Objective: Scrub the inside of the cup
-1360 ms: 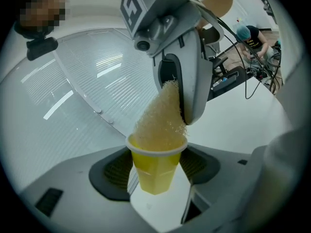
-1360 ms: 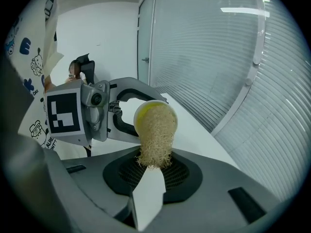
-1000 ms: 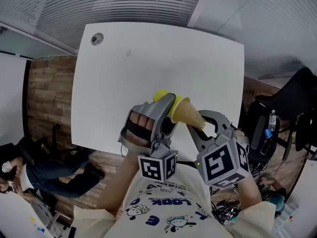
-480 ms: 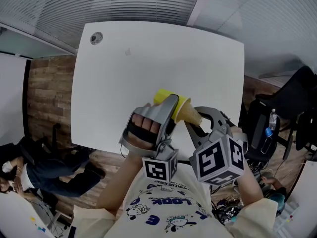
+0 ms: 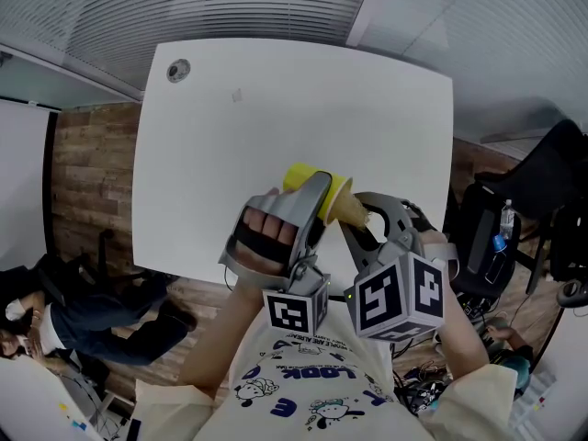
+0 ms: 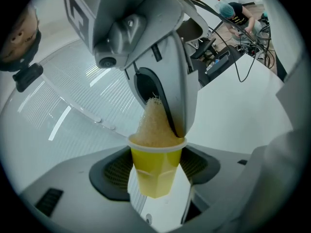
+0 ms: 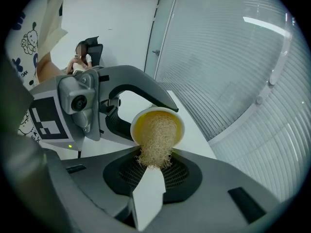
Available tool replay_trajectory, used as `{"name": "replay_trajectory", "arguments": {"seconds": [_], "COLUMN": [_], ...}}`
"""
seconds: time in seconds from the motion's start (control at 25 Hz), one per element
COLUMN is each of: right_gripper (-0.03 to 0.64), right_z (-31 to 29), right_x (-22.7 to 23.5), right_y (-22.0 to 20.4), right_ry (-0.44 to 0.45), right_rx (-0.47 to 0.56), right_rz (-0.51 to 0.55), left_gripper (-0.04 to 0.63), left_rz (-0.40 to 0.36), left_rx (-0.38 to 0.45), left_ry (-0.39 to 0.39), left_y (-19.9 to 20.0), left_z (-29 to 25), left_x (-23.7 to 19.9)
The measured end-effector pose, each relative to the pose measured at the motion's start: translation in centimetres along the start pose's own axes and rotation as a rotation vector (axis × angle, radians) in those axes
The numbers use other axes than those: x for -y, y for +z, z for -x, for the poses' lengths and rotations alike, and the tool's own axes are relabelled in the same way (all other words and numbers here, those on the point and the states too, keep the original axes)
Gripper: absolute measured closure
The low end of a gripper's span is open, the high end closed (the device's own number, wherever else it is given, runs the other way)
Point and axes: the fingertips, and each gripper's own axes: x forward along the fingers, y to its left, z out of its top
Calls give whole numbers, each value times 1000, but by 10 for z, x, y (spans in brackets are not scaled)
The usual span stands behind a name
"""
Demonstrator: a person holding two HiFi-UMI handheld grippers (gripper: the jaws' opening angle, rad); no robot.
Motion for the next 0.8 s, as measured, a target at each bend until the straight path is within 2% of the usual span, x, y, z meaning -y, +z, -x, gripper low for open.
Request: {"name": "replay_trajectory", "arguments": {"seconds": [0.28,0.64,0.8], "right_gripper": [541,541,543], "right_z": [1,3,3], "right_x": [-1,4,4], "right_y": [0,-5,-8], "right_ry": [-45,-163,-188], "right_rx": [-26,-88,-109], "right_rz": [87,274,345], "left_gripper": [267,267,267], "left_rz": [19,41,77], "left_rx": [9,54,72], "left_ry": [-15,-57,-93], "left_y": [1,6,7], "left_z": [2,5,5], "left_x": [1,6,11]}}
